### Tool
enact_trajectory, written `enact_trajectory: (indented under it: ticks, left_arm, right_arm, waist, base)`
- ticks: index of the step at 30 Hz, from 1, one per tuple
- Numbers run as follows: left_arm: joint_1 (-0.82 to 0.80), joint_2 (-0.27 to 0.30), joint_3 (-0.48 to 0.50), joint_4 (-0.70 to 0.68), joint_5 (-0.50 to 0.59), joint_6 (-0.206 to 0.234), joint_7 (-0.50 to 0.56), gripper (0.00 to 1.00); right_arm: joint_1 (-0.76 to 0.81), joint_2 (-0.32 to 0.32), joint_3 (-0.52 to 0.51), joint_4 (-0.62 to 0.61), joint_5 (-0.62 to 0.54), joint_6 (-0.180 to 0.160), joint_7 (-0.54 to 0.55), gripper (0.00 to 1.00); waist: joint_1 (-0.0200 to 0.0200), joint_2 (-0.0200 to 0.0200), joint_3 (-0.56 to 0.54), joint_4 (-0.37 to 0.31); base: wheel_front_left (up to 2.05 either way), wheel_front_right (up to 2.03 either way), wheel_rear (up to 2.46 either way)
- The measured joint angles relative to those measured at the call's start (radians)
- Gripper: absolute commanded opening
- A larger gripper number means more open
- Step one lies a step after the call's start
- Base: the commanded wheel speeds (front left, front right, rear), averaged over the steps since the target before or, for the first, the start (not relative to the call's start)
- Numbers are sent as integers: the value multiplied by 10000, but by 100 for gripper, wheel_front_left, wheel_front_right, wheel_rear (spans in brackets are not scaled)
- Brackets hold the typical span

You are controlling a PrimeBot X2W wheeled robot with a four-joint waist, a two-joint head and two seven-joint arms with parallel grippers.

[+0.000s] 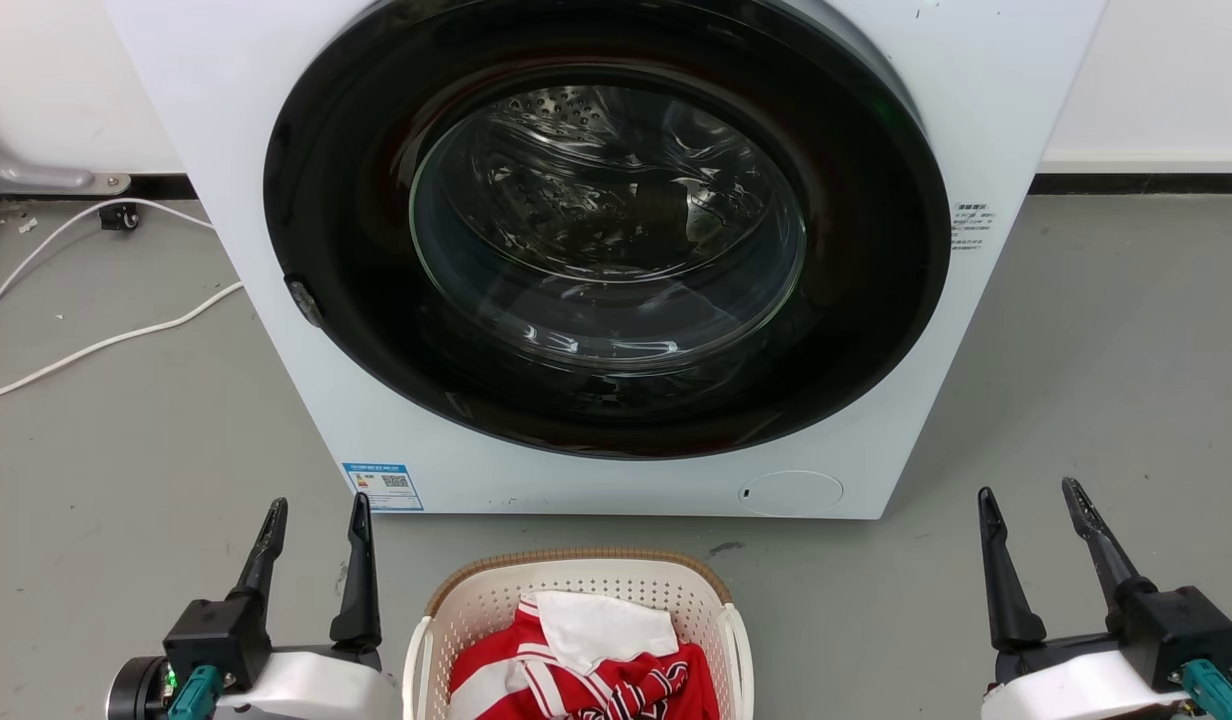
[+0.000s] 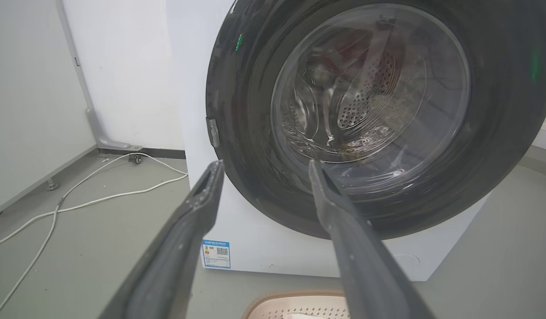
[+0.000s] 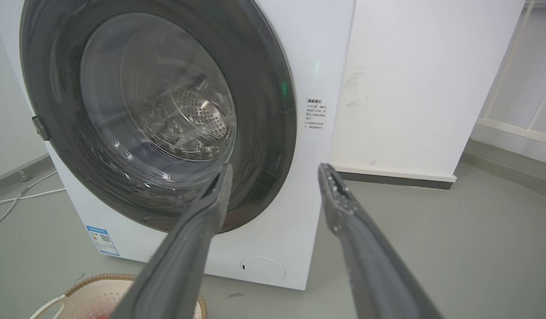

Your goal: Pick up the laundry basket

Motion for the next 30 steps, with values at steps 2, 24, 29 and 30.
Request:
enact_trajectory:
  ticks: [2, 24, 29, 30]
  left_arm:
    - [3, 2, 2, -12, 132, 0, -17, 100]
    - [73, 6, 19, 77, 472, 0, -121, 100]
    - [73, 6, 27, 96, 470, -2, -121, 100]
    - [73, 6, 23, 100, 468, -2, -121, 100]
  right_arm:
    - [7, 0, -12, 0, -69, 0, -42, 100]
    - [47, -4, -100, 155, 437, 0, -157, 100]
    - [47, -4, -65, 174, 472, 0, -157, 100]
    - [47, -4, -67, 174, 472, 0, -157, 100]
  waist:
    - [0, 0, 3, -2]
    - [0, 0, 0, 6]
    - [0, 0, -13, 13]
    - [0, 0, -10, 15]
  base:
    - [0, 0, 0]
    - [0, 0, 0]
    - [0, 0, 0]
    - [0, 0, 0]
